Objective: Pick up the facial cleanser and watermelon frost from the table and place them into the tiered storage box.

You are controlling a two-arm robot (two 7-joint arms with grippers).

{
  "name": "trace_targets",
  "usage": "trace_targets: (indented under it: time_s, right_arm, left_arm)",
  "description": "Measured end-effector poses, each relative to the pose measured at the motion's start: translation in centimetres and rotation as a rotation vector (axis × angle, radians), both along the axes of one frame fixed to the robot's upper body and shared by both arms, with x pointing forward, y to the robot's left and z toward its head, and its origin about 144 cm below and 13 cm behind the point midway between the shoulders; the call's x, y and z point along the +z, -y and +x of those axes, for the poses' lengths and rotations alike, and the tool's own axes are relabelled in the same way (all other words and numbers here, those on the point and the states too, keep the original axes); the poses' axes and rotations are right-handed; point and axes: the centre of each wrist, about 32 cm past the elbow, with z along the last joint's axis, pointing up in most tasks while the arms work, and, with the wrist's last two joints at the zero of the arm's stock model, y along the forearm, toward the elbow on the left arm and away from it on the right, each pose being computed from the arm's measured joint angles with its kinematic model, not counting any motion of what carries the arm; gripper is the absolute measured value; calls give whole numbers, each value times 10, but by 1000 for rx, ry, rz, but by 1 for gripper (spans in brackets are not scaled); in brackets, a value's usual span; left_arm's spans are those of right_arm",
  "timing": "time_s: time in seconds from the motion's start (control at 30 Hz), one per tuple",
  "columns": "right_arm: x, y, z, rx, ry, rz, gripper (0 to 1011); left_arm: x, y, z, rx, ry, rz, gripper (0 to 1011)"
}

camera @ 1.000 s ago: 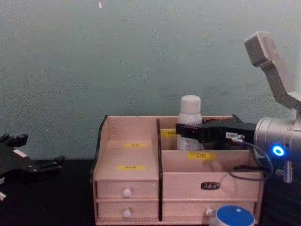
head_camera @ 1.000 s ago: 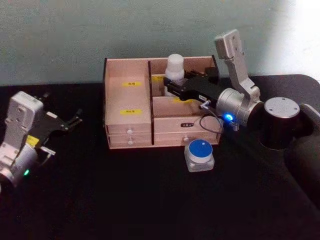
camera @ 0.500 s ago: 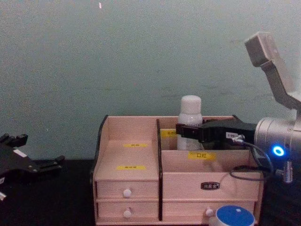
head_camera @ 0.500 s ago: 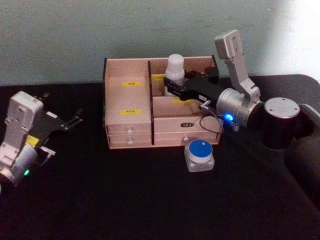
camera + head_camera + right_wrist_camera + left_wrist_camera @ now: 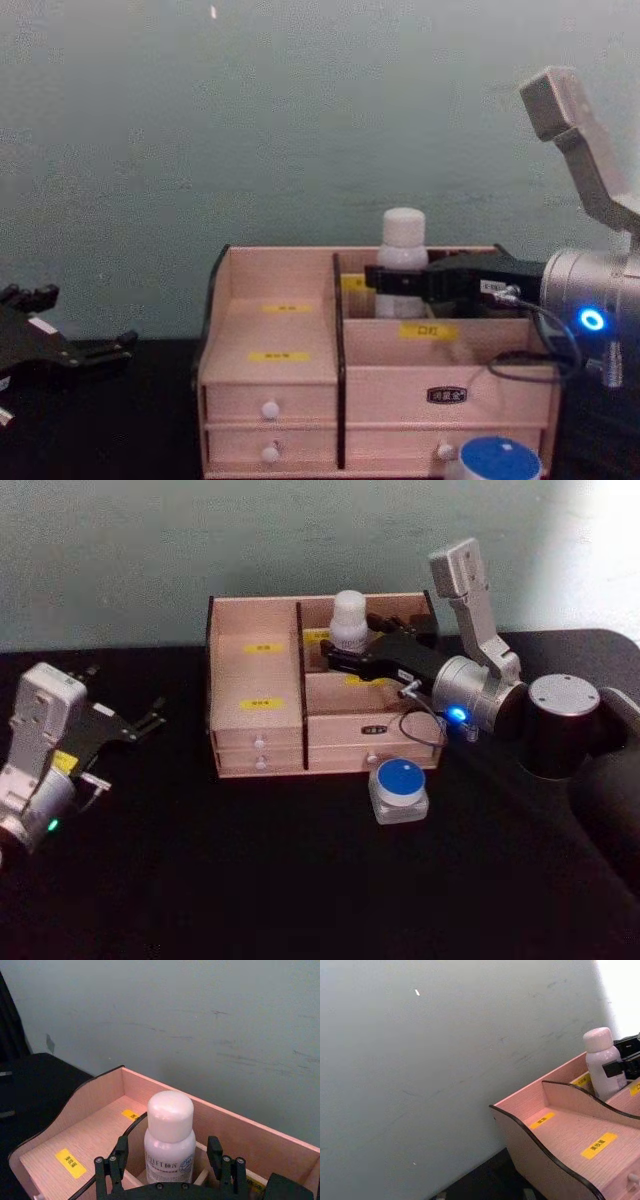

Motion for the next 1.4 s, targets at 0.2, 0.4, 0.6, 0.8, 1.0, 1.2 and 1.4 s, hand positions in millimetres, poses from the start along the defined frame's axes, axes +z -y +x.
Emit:
trace_targets:
  time_s: [0.2,0.4,0.6,0.8,1.0,1.2,1.4]
  right_arm:
    - [0,0,0,0,0,0,1002]
    - [8,2,-5,5,33,4,1003]
    - [16,8,-18,8,56,-1,1003]
    - [17,23,-46,55,59,-23,1003]
    - [9,39,-74,100,36,-42,1002]
    - [-2,52,-96,129,0,-68,1003]
    - [-14,64,-114,148,-39,-92,1003]
  left_arm:
    - [0,0,0,0,0,0,1001]
    - [0,0,0,0,0,0,1001]
    - [0,0,0,0,0,0,1001]
    - [0,0,0,0,0,0,1001]
    - [0,0,0,0,0,0,1001]
    - [0,0,0,0,0,0,1001]
    - [0,0,0,0,0,0,1001]
